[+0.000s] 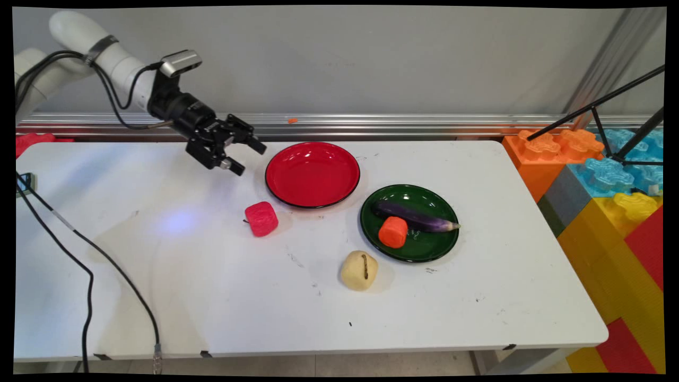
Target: Pick up the mandarin from the green plate
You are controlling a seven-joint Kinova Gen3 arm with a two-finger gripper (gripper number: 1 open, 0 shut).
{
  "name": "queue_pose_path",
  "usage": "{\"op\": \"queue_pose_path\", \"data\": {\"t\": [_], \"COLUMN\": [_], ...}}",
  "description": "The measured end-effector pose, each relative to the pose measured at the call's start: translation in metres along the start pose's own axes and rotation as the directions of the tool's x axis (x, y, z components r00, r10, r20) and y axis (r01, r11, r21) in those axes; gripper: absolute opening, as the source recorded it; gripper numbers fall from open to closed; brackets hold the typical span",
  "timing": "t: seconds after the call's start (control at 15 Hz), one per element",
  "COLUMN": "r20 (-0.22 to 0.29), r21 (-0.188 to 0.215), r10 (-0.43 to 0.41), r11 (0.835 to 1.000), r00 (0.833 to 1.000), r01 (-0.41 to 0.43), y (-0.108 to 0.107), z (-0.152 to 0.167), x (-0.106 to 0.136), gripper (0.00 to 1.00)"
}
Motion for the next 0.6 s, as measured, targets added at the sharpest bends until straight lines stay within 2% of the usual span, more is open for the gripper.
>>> {"op": "queue_pose_path", "data": {"t": [0.33, 0.6], "r20": [-0.038, -0.048], "r21": [-0.023, -0.044], "r10": [0.005, 0.008], "r11": [1.0, 0.999], "r00": [0.999, 0.999], "r01": [-0.006, -0.011], "y": [0.002, 0.002], "z": [0.041, 0.078], "x": [0.02, 0.031], "gripper": [1.0, 1.0]}}
